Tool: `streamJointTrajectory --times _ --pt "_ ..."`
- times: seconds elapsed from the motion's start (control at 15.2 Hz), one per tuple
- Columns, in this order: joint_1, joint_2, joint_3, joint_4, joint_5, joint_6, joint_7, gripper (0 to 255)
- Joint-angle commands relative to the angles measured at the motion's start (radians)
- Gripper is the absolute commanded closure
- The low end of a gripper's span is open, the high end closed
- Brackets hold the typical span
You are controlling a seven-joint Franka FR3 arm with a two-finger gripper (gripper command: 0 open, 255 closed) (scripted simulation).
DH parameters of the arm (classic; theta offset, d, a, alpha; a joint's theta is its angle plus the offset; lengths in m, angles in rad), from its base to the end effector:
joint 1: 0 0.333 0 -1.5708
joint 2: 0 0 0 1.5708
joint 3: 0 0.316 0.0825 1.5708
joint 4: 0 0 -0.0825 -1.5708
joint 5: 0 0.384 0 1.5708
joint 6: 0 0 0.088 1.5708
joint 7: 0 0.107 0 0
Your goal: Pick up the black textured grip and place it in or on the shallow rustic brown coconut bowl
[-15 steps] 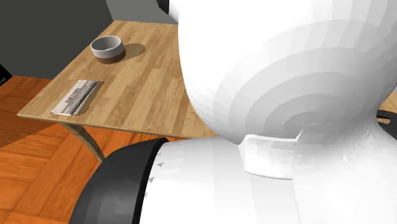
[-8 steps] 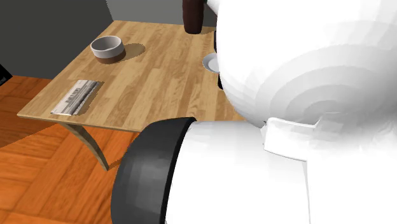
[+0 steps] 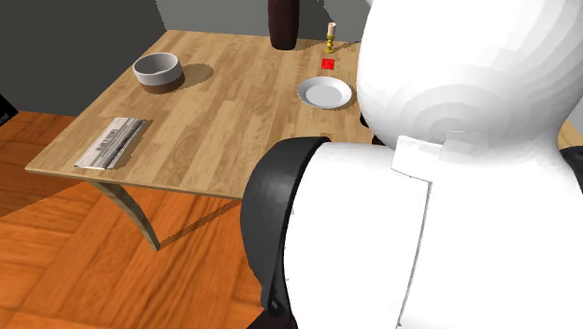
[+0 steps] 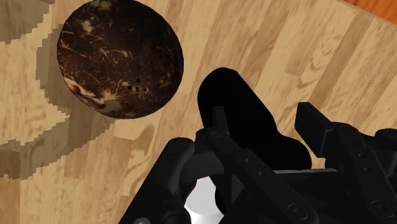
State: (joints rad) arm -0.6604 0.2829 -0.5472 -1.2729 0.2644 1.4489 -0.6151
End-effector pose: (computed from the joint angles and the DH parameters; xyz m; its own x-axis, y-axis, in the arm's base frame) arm 0.2949 -0.5449 0.6071 0.8487 -0.5288 0.0134 -0.5224 -0.8419 -0.1350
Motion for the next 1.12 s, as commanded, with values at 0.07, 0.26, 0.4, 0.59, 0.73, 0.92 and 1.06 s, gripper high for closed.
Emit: streamJointTrajectory --times 0.07,0.26,0.4,0.59,0.73,0.92,1.06 --pt "-0.081 0.076 -0.018 0.117 0.041 -0.060 -0.072 255" --pt "-0.184 0.176 -0.026 0.272 0.092 -0.133 -0.133 255" --pt "-0.273 0.262 -0.020 0.418 0.135 -0.199 -0.164 255" --pt "-0.375 0.362 0.001 0.588 0.178 -0.266 -0.181 255" --pt "-0.331 0.317 -0.014 0.473 0.156 -0.203 -0.197 255" --pt "-0.289 0.274 -0.026 0.353 0.134 -0.132 -0.211 255" --pt "-0.267 0.254 -0.030 0.290 0.123 -0.090 -0.217 255"
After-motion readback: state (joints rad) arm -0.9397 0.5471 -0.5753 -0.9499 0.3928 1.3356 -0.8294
